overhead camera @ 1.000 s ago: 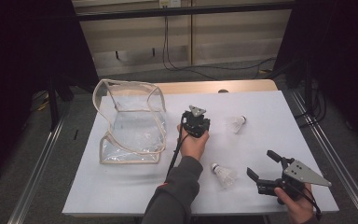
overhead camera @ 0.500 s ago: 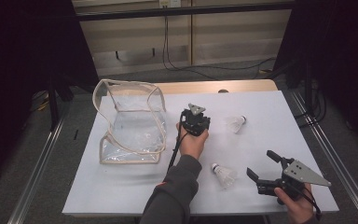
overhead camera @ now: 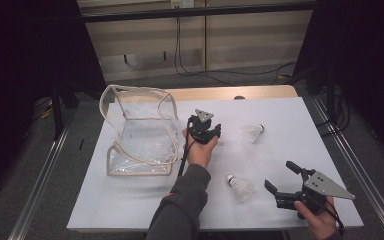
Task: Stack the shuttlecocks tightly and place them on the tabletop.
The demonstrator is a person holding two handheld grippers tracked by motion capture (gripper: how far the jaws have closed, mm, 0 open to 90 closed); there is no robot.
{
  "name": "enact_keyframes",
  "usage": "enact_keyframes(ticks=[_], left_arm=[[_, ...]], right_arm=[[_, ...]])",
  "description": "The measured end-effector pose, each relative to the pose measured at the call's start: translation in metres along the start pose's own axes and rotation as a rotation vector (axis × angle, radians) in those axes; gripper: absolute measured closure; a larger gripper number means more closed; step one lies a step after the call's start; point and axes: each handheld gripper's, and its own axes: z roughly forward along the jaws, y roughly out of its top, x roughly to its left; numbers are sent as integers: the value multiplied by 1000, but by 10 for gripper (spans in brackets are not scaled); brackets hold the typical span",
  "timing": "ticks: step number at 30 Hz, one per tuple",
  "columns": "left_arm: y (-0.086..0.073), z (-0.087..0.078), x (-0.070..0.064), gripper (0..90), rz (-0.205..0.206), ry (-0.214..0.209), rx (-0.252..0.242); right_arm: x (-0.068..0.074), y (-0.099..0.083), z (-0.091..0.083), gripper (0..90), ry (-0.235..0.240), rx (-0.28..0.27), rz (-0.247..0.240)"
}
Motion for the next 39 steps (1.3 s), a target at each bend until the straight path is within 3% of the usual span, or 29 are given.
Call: enact_keyframes(ticks=[7, 18, 23, 26, 32, 39], left_arm=[[0, 1, -1, 582, 15, -9, -8], [0, 3, -2, 573, -11, -45, -20], [-4, 6, -1, 657, -18, -49, 13], [-4, 6, -2, 789, -8, -59, 27], [-2, 1, -5, 880, 2, -31, 33], [3, -11, -1, 898, 15, 30, 9]], right_arm=[[0, 0, 0, 39, -1, -1, 2], [0, 0, 0, 39, 1, 3, 3], [0, -1, 0, 39, 3, 4, 2], [0, 0, 0, 39, 4, 2, 3], [0, 0, 0, 39, 4, -1, 2], [0, 0, 0, 39, 4, -1, 2]])
